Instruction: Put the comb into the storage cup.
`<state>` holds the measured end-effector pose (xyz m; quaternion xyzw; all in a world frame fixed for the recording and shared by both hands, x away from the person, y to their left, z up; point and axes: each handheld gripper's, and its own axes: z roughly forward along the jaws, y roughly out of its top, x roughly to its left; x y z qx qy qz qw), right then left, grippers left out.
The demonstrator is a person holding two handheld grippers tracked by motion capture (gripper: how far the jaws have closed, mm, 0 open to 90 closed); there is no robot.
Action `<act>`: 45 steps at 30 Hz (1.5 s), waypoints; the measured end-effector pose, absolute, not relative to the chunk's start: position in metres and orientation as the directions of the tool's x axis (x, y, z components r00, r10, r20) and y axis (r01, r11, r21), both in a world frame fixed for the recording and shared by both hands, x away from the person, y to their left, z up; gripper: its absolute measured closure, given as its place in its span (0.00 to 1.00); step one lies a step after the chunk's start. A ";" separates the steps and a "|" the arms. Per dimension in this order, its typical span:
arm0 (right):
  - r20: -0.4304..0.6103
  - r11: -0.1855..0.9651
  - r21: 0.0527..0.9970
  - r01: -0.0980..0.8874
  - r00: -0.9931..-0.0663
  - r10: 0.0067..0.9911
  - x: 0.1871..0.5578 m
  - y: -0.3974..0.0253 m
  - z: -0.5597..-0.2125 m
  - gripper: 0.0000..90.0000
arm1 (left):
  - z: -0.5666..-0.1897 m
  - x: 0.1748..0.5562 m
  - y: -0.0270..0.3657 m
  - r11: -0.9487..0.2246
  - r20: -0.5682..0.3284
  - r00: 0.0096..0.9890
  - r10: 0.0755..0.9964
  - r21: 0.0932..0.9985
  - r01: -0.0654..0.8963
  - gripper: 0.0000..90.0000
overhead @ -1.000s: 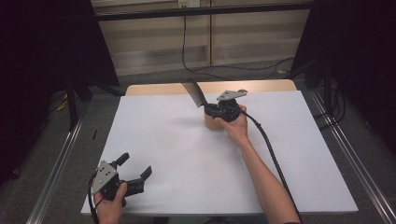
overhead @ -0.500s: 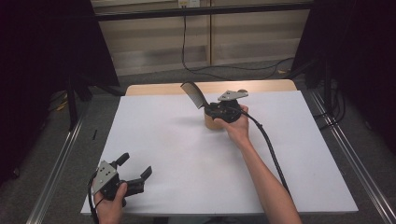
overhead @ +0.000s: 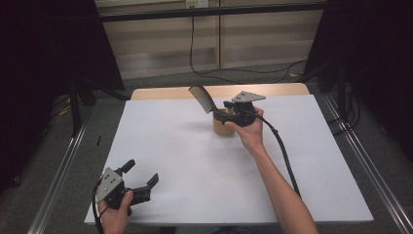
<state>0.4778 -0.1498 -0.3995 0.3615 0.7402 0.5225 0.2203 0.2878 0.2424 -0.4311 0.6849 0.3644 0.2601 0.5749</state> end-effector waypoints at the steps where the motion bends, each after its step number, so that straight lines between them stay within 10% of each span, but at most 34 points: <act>1: 0.050 0.191 0.934 0.303 -0.640 0.767 0.478 -0.151 -0.399 0.41 | -0.431 0.288 0.243 -0.073 -0.063 0.599 0.798 0.977 0.201 0.03; 16: 0.127 0.116 0.924 0.363 -0.580 0.805 0.476 -0.166 -0.396 0.10 | -0.433 0.291 0.246 -0.063 -0.074 0.566 0.821 0.974 0.219 0.03; 45: 0.102 0.083 0.933 0.351 -0.477 0.873 0.447 -0.201 -0.395 0.02 | -0.433 0.290 0.244 -0.044 -0.080 0.566 0.821 0.978 0.202 0.03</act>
